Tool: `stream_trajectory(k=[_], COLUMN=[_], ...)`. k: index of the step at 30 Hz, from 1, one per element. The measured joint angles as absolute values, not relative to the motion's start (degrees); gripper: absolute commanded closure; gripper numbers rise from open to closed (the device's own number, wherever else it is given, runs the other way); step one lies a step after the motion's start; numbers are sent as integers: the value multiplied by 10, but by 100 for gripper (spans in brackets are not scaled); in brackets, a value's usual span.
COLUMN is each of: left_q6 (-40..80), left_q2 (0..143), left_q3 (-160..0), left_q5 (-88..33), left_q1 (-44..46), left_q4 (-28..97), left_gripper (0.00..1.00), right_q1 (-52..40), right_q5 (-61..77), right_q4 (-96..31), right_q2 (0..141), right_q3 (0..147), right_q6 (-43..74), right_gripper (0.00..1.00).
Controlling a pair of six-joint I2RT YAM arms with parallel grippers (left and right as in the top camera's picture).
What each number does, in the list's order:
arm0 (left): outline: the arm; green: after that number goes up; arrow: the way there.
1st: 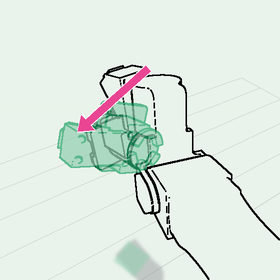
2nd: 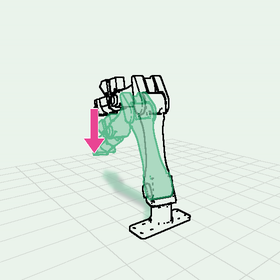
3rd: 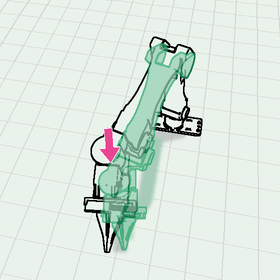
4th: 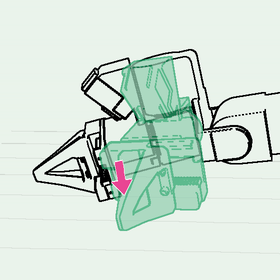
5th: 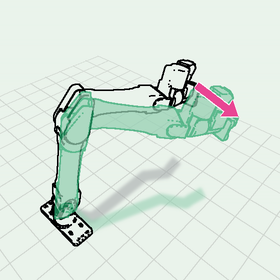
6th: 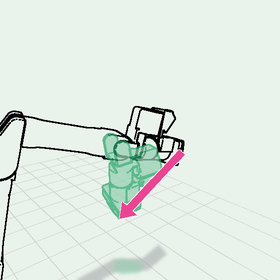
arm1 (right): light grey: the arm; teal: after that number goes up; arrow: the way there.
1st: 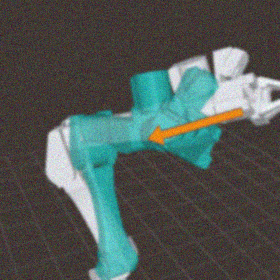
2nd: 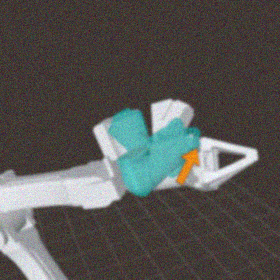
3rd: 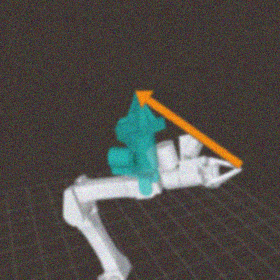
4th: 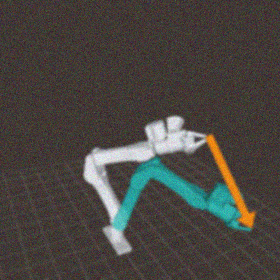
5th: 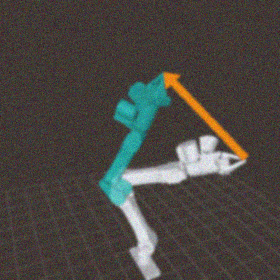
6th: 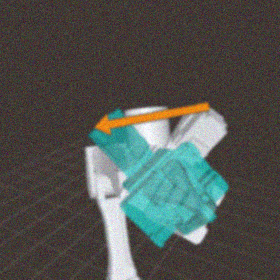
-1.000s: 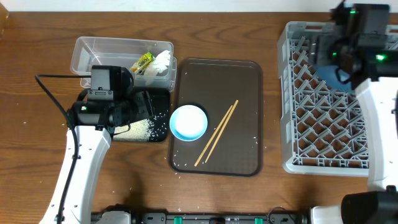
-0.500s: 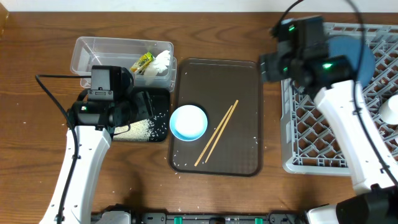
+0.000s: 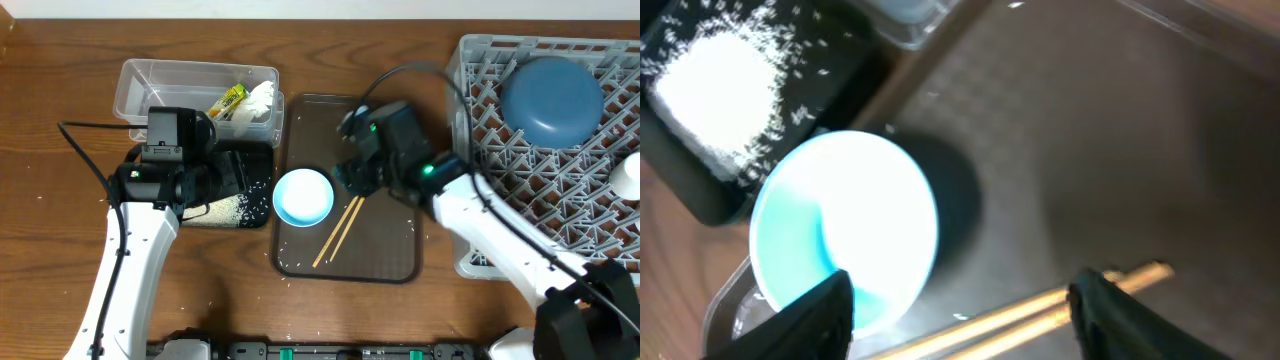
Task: Sort waste into correct bins and load items into the dishwasher rack
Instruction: 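Reach the right gripper to the light-blue bowl and grasp it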
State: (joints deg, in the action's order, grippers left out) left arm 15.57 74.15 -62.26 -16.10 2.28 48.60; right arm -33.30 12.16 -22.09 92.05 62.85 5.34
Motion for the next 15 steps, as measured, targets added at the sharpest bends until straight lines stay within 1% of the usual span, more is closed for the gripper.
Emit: stream_trajectory(k=[6,8,10,12,15], left_q6=[156,156,156,156,156], left_q2=[741,741,741,741,741], left_q3=[-622,-622,-622,-622,-622], left_q5=[-161,-161,-161,-161,-161], left_q1=[23,23,23,23,23], left_q4=[491,491,491,491,491], left_gripper=[36,36,36,36,36], right_q1=[-371,-378,-382,-386,-387], right_q5=[95,88,82,79,77], right_q4=[-163,-153,-140,-122,-100], right_q2=[940,962,987,1015,1038], right_q3=[585,583,583,582,579], right_q6=[108,122,133,143,152], right_gripper=[37,40,48,61,75])
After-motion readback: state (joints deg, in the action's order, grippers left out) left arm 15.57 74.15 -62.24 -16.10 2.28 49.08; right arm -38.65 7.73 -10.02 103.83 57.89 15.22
